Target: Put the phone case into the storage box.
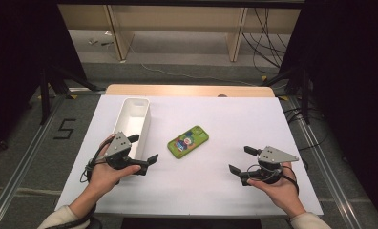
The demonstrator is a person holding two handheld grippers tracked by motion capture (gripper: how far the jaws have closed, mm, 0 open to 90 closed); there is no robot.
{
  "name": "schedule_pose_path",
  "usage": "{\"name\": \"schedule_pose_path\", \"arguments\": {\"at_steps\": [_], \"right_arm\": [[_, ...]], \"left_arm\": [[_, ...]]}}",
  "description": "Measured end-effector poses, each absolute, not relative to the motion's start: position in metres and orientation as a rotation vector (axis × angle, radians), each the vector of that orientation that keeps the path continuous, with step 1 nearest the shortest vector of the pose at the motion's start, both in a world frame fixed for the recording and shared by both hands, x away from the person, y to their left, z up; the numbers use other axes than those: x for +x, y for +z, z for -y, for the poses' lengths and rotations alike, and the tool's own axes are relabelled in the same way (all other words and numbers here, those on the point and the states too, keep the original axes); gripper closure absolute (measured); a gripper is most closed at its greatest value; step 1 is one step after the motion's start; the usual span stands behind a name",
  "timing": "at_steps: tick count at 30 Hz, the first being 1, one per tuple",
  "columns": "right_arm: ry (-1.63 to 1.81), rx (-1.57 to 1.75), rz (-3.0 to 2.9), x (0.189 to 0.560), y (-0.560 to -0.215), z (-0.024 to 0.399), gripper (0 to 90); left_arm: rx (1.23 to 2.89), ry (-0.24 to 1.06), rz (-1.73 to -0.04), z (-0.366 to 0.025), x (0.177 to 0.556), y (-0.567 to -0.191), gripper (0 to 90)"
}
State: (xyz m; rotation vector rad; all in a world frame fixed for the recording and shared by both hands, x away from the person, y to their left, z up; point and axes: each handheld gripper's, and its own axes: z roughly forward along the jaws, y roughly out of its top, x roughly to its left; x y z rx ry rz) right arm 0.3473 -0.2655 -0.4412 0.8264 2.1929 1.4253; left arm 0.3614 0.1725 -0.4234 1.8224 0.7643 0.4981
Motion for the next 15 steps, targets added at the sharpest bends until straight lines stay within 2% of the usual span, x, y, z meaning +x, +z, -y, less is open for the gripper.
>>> {"name": "schedule_pose_path", "arguments": {"at_steps": [15], "right_arm": [[1.429,0.830,-2.186,0.3475,-0.4409,0.2656,12.4]], "left_arm": [[1.827,0.495,-0.759,-0.1677,0.3635,-0.4212,2.3]]}}
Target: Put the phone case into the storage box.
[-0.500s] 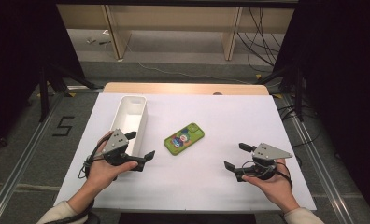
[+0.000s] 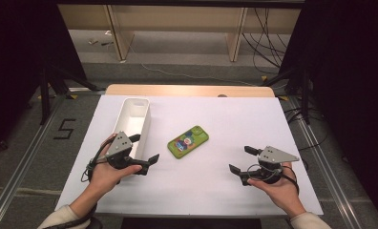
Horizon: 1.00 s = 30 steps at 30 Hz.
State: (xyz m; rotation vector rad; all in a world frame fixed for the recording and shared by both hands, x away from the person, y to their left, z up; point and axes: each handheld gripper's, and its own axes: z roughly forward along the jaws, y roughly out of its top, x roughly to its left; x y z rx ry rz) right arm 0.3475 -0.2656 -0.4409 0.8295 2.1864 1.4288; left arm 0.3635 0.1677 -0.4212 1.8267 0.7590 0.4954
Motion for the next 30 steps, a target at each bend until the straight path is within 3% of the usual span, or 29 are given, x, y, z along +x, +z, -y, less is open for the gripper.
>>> {"name": "schedule_pose_path", "arguments": {"at_steps": [30], "right_arm": [[1.430,0.843,-2.170,0.346,-0.439,0.268,12.4]], "left_arm": [[1.987,0.417,-0.718,-0.073,0.433,-0.421,2.3]]}}
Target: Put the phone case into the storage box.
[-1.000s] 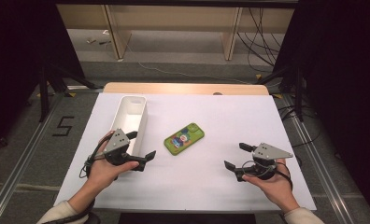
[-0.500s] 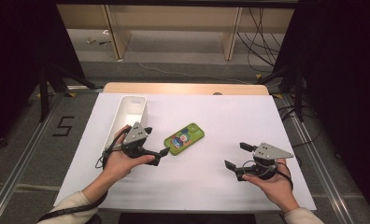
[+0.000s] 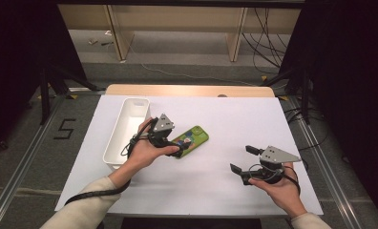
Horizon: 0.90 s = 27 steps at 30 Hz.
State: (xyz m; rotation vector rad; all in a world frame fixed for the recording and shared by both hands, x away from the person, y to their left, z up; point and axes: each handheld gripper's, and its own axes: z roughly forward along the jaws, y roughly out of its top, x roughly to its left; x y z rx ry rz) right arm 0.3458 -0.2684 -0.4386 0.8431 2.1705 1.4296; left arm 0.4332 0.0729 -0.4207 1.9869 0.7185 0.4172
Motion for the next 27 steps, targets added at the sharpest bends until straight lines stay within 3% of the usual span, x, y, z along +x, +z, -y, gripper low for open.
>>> {"name": "schedule_pose_path", "arguments": {"at_steps": [27], "right_arm": [[1.443,0.849,-2.169,0.347,-0.439,0.270,12.4]], "left_arm": [[2.075,0.398,-0.744,-0.010,0.490,-0.445,2.4]]}}
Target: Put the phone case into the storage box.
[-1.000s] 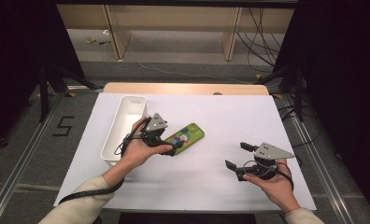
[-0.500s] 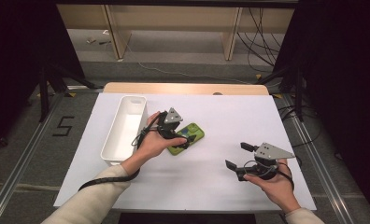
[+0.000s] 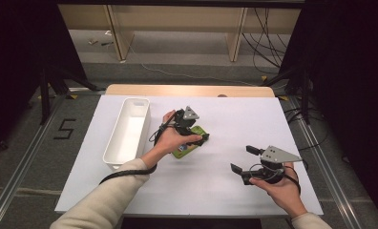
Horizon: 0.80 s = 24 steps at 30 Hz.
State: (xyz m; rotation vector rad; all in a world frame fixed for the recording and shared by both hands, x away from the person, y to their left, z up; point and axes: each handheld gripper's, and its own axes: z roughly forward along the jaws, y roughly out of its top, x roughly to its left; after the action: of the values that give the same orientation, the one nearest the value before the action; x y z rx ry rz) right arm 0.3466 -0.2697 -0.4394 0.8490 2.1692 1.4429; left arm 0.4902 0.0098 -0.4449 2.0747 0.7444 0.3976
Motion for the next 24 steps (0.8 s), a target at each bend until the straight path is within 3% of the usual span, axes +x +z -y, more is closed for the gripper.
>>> {"name": "schedule_pose_path", "arguments": {"at_steps": [24], "right_arm": [[1.442,0.848,-2.173,0.346,-0.439,0.269,12.4]], "left_arm": [[2.213,0.384,-0.839,0.004,0.521,-0.471,2.3]]}}
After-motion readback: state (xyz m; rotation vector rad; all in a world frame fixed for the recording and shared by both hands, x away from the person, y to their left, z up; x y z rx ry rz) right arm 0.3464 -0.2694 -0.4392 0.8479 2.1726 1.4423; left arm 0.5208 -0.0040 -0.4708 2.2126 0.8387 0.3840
